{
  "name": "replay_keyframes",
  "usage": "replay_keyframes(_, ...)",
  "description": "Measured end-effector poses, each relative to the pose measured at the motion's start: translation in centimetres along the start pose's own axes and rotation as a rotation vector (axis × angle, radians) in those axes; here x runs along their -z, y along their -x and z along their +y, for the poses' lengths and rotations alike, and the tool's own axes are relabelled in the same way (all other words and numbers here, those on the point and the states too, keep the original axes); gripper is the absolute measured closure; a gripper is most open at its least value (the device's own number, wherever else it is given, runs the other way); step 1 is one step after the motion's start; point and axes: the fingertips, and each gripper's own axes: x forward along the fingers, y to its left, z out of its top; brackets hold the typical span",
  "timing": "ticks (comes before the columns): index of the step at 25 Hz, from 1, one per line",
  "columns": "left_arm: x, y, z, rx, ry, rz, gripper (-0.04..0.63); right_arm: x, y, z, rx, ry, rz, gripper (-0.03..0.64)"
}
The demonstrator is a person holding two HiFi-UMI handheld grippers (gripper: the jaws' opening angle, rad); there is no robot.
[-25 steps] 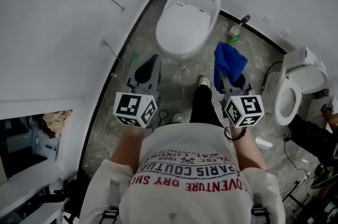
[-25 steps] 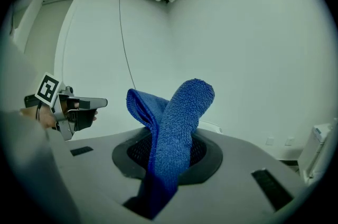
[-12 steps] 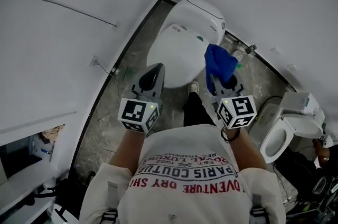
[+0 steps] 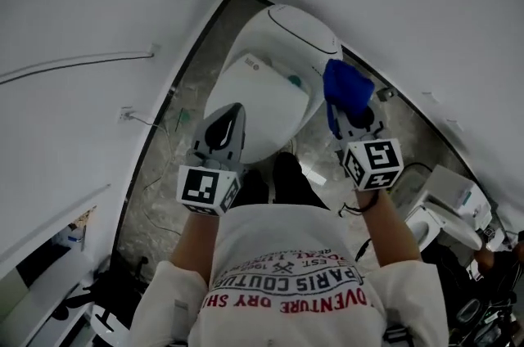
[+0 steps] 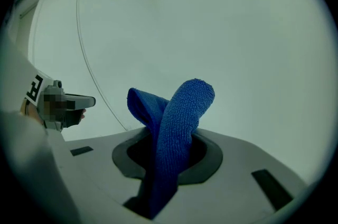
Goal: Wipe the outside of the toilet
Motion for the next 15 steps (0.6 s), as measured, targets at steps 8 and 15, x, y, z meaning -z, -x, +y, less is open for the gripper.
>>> replay_keyframes(8,6.2,-10.4,7.8,-0.063,0.065,0.088,0.589,5.2,-12.0,-9.3,0.117,-0.021,0.156,0.545)
replay_keyframes(15,10.5,-17.8,11.7,-0.093,0.043,0.12,0.589,9.5,-19.6,-14.1,0.165,0.001,0.252,0.545)
